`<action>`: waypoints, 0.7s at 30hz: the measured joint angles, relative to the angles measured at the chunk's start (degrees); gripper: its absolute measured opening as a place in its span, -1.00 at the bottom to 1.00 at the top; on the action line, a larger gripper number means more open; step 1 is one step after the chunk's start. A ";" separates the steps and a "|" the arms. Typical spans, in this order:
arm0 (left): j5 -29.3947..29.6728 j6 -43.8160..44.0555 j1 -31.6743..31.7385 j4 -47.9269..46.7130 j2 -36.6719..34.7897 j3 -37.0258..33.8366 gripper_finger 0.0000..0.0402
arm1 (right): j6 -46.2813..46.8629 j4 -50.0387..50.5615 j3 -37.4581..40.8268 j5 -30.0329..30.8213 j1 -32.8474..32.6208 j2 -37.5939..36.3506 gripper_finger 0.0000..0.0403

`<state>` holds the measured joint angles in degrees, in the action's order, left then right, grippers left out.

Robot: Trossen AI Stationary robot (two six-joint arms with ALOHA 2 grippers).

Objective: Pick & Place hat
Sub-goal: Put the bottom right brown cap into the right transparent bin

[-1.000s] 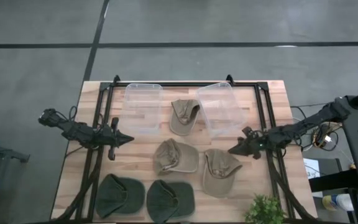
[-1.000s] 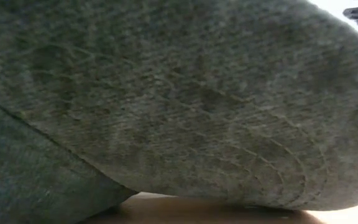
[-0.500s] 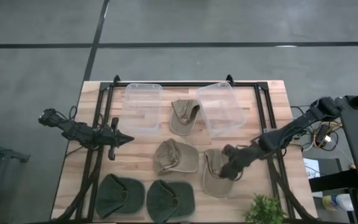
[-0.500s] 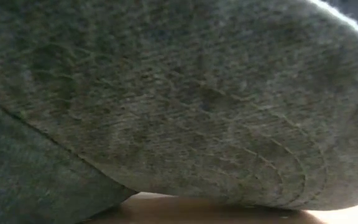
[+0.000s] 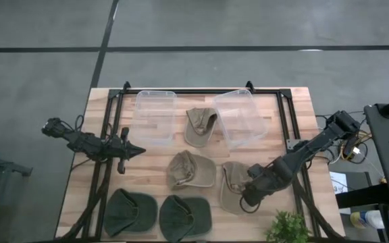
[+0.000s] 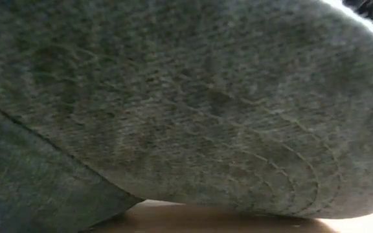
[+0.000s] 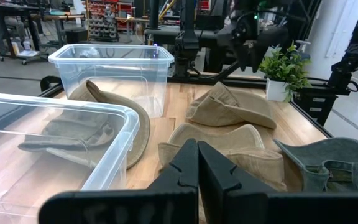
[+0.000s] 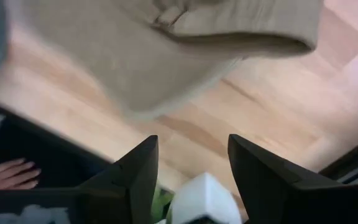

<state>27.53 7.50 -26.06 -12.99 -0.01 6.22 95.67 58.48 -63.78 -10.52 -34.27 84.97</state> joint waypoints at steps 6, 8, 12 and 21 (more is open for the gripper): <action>0.00 0.00 -0.01 -0.02 0.00 -0.01 -1.00 | -0.47 -7.61 4.90 0.07 -0.01 0.78 -0.07; -0.01 -0.02 0.00 -0.03 0.00 0.00 -1.00 | 0.77 -10.57 6.67 0.07 -0.01 0.35 -0.07; 0.00 -0.02 0.00 -0.13 0.11 -0.01 -1.00 | 1.86 -12.60 9.46 0.01 -0.10 0.01 -0.07; 0.00 -0.02 0.00 -0.12 0.39 -0.01 -1.00 | 2.30 -19.12 14.66 0.05 -0.06 -0.15 -0.07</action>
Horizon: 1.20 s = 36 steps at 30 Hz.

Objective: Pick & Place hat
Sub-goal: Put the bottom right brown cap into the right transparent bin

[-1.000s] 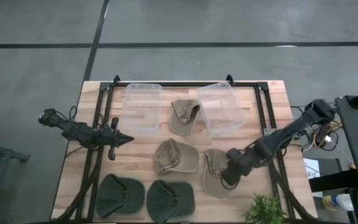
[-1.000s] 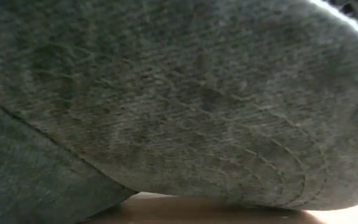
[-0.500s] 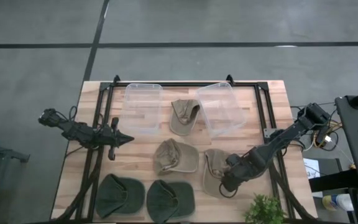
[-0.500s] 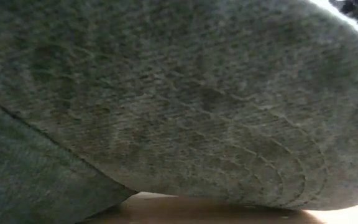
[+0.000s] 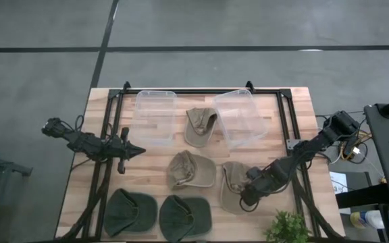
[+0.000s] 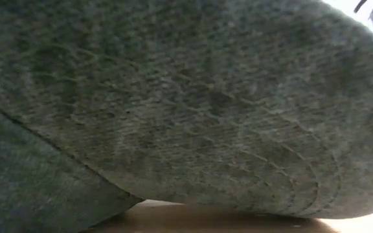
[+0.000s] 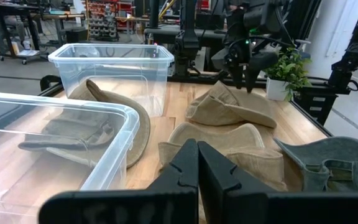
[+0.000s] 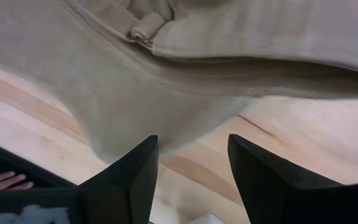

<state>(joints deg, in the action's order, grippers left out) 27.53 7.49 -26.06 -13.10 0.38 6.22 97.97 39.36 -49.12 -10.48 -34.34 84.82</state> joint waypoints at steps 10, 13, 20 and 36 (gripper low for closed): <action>0.00 0.00 0.00 0.00 0.20 0.00 -1.00 | 0.85 -9.70 5.53 1.51 0.10 0.00 -0.16; 0.00 0.00 0.00 0.00 0.20 0.00 -1.00 | 0.24 -9.72 5.28 1.71 0.10 -0.04 -0.34; 0.00 0.00 0.00 0.00 0.20 0.00 -1.00 | -2.28 -10.25 4.64 1.65 0.12 -0.22 -0.90; 0.00 0.00 0.00 -0.03 0.20 0.01 -1.00 | -1.10 -6.54 4.76 5.83 0.10 -11.21 -0.94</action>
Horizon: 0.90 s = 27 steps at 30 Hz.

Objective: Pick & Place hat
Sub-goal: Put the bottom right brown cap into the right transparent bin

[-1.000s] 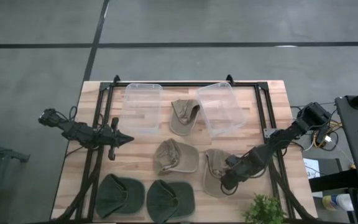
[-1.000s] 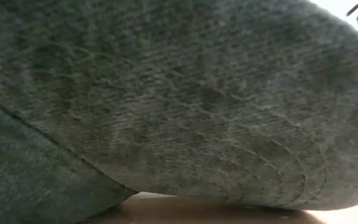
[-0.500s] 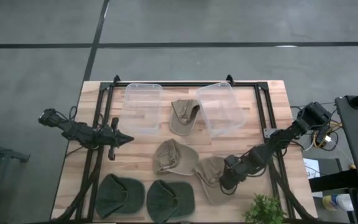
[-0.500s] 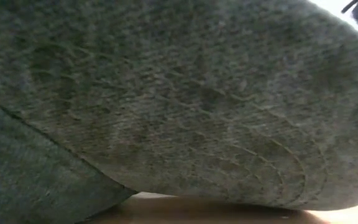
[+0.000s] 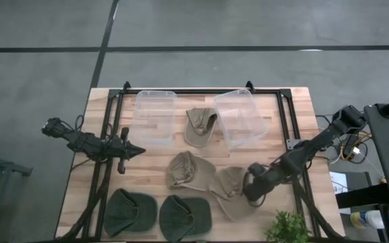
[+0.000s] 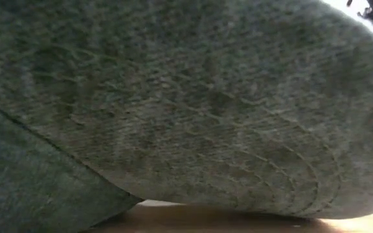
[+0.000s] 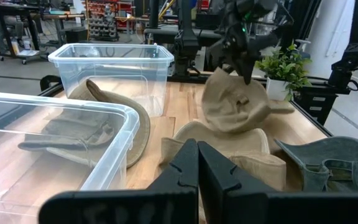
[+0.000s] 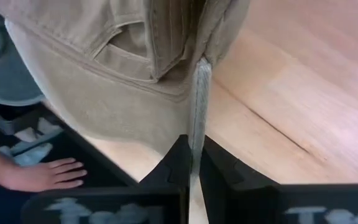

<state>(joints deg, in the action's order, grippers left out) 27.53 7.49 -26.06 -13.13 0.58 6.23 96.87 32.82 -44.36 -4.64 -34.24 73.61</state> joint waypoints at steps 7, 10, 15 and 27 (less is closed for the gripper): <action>0.00 0.00 0.00 0.01 0.00 -0.01 -1.00 | -2.27 3.63 -0.23 5.52 0.02 -9.92 -0.94; 0.00 0.00 0.00 0.01 0.00 -0.01 -1.00 | -5.24 3.52 -0.76 9.87 0.02 -14.17 -0.94; -0.01 0.00 0.00 -0.03 0.02 -0.01 -1.00 | -10.13 7.22 -2.90 19.79 0.02 -20.45 -0.94; 0.00 0.00 0.00 -0.01 0.07 -0.01 -1.00 | -22.82 34.80 -20.67 48.65 2.22 -25.06 -0.94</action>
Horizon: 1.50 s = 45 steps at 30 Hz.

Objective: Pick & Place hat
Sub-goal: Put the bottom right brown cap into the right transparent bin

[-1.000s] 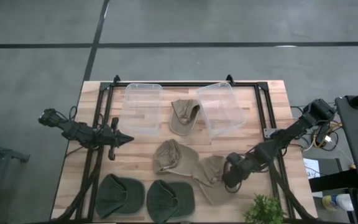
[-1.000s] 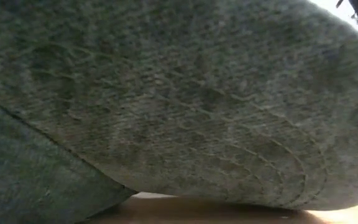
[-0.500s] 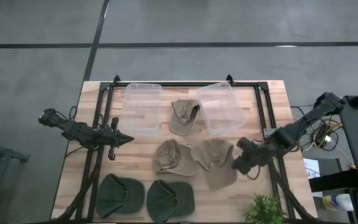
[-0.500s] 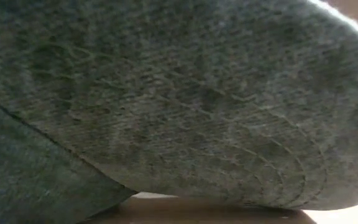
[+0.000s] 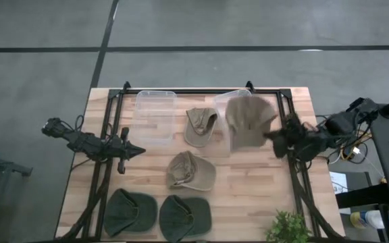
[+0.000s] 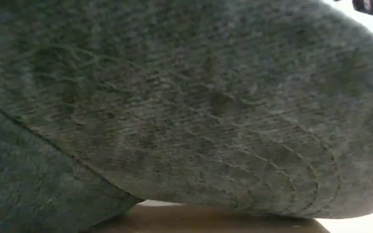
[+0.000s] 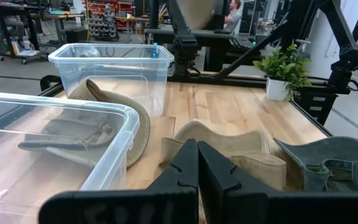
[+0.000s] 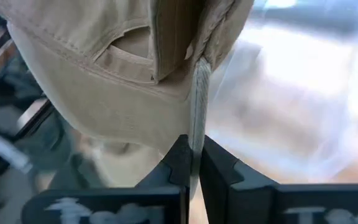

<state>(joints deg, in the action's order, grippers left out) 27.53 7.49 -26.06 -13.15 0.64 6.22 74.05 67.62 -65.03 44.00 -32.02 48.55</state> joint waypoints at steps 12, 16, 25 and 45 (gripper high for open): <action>0.00 0.00 0.00 0.00 0.02 0.01 -1.00 | -14.87 3.12 -6.41 2.36 15.59 1.85 -0.94; 0.00 0.00 0.00 0.00 0.02 0.00 -1.00 | -17.00 3.17 -5.49 -1.50 22.39 3.43 -0.94; 0.00 0.00 0.00 0.02 0.02 0.00 -1.00 | -24.13 2.47 -5.23 -10.26 36.86 11.52 -0.94; 0.00 0.00 0.00 0.00 0.02 0.00 -1.00 | -32.93 2.30 -5.93 -36.85 57.60 31.06 -0.94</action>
<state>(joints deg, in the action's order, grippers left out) 27.53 7.49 -26.06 -13.15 0.67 6.22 41.12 69.92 -70.96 7.15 25.58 79.61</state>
